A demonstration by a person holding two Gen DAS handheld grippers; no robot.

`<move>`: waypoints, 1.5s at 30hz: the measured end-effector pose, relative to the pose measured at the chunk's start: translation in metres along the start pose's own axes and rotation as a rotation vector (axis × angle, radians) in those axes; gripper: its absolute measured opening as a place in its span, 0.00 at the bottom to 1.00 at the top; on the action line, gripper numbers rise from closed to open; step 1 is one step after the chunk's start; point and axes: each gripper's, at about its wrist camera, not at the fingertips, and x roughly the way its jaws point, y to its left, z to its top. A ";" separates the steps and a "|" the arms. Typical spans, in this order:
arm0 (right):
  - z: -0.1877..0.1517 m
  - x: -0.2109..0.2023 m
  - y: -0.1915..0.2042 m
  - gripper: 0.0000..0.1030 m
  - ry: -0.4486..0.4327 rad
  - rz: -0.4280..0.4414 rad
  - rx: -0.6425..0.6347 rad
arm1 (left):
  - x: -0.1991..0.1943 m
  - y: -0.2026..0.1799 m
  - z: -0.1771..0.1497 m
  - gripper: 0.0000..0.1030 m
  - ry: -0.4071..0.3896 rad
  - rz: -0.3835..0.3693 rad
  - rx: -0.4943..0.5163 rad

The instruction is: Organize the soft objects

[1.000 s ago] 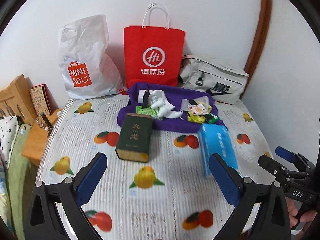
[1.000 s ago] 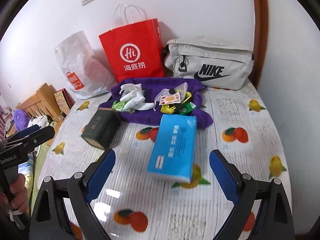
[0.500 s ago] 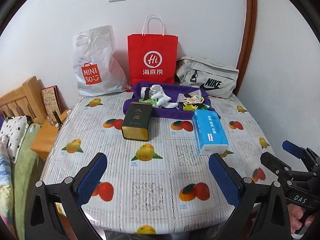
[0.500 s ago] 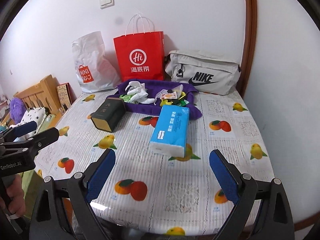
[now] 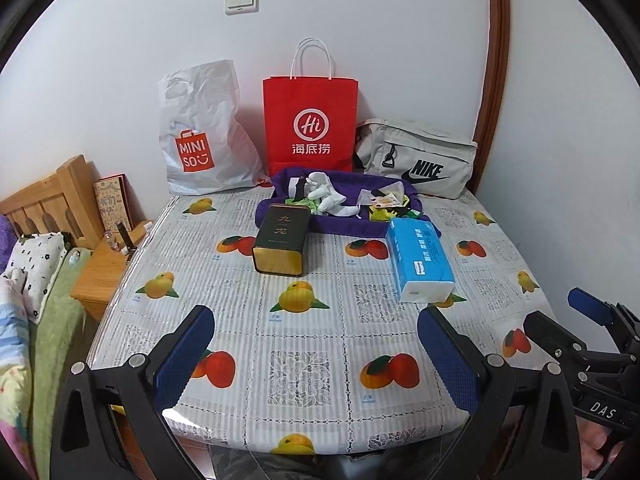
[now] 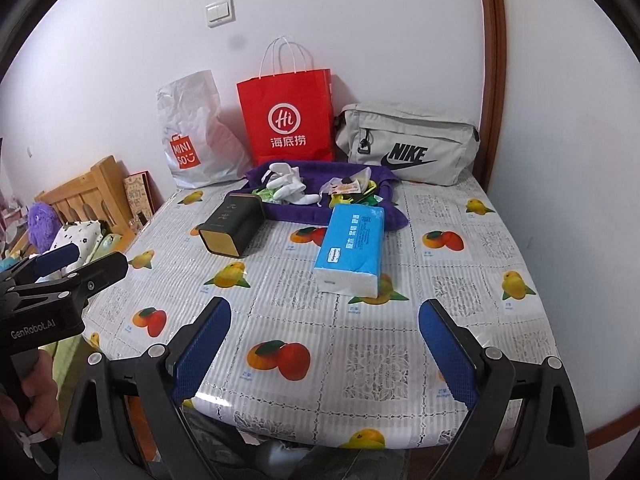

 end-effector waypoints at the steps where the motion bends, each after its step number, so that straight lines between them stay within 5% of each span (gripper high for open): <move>1: 0.000 -0.001 0.000 0.91 0.000 -0.002 -0.001 | 0.000 0.000 0.000 1.00 0.000 0.003 -0.001; 45: 0.001 -0.002 -0.011 0.91 0.005 -0.006 0.017 | 0.005 -0.004 -0.003 1.00 0.016 0.003 0.007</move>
